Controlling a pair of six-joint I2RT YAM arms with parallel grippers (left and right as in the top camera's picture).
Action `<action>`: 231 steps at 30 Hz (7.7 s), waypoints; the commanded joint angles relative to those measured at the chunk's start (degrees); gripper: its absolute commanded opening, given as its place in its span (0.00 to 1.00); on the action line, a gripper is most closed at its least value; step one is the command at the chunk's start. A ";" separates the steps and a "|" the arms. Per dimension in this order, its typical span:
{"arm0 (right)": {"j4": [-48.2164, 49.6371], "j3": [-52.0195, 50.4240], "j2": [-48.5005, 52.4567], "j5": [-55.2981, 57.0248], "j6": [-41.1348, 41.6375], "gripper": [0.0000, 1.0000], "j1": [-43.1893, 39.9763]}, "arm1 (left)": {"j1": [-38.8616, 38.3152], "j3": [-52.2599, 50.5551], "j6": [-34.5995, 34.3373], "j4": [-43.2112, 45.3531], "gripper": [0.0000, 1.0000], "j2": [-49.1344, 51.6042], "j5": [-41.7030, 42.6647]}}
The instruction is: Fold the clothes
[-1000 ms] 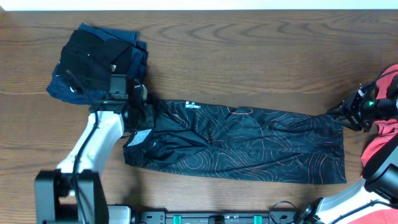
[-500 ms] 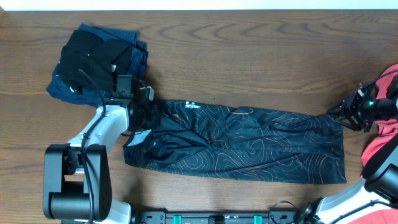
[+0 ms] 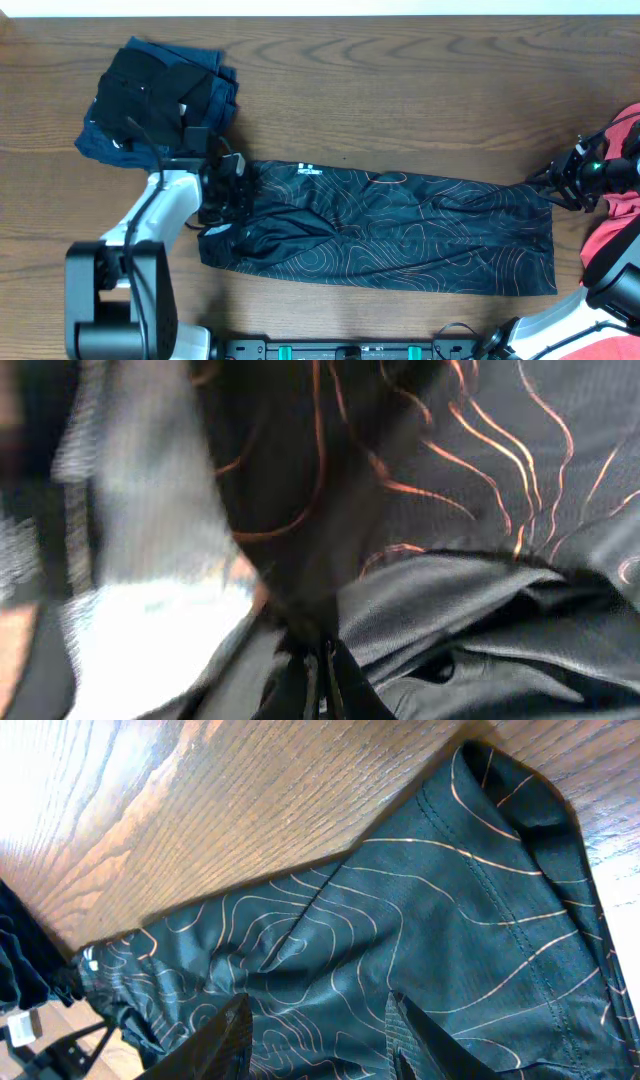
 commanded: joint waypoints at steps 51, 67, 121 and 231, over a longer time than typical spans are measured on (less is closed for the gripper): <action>26.16 -14.16 -1.16 18.36 13.81 0.01 -2.03 | 1.73 2.25 0.90 0.24 0.08 -4.94 -9.29; 19.76 -16.24 -1.14 15.15 8.39 0.32 -1.18 | 1.55 0.70 0.61 0.42 0.39 -3.61 -5.55; 28.35 -11.98 -1.92 7.08 7.04 0.47 -3.56 | 4.13 3.26 -0.20 4.68 0.61 4.94 0.85; 8.02 -14.23 -4.33 9.77 11.39 0.01 -12.02 | -3.23 -6.64 -3.65 -14.84 0.06 -14.01 -9.33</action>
